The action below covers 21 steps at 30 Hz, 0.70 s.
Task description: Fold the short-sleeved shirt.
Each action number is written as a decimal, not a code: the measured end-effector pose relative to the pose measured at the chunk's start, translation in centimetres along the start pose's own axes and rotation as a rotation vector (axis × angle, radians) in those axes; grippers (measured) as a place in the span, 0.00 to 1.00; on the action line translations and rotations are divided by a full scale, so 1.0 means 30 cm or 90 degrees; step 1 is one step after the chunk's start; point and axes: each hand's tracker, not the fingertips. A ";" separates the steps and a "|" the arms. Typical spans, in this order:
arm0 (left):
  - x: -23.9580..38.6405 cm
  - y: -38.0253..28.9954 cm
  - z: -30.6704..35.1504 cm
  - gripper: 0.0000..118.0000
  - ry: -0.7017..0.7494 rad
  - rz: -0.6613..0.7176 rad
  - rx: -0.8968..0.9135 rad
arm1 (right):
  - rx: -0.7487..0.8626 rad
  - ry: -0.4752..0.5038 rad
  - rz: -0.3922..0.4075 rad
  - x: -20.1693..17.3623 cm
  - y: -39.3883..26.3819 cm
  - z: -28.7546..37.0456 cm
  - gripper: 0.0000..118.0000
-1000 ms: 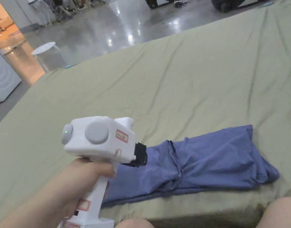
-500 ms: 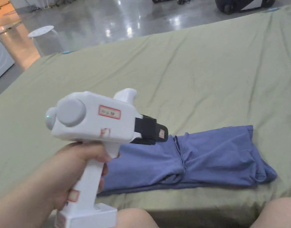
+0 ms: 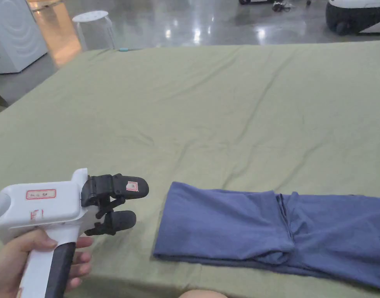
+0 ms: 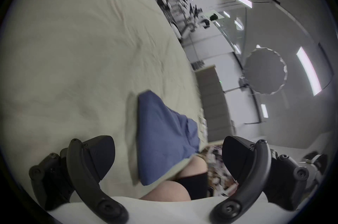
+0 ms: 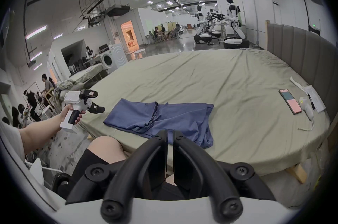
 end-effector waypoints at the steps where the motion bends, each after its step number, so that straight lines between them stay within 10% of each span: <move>1: -0.014 0.001 -0.031 0.97 -0.001 0.005 -0.026 | -0.005 -0.004 0.002 0.000 -0.001 -0.014 0.07; 11: -0.020 0.066 -0.293 0.96 -0.024 -0.037 -0.092 | -0.045 -0.006 0.006 -0.039 0.014 -0.119 0.07; 12: -0.002 0.070 -0.298 0.86 -0.008 -0.063 -0.097 | -0.049 -0.007 0.008 -0.042 0.015 -0.124 0.07; 13: 0.008 0.072 -0.300 0.31 0.016 -0.084 -0.101 | -0.052 -0.008 0.010 -0.047 0.016 -0.130 0.07; 14: 0.009 0.074 -0.312 0.03 0.074 -0.100 -0.104 | -0.055 -0.008 0.012 -0.045 0.016 -0.132 0.07; 21: 0.025 0.097 -0.261 0.03 0.083 -0.075 -0.121 | -0.061 -0.015 0.004 -0.030 0.008 -0.149 0.07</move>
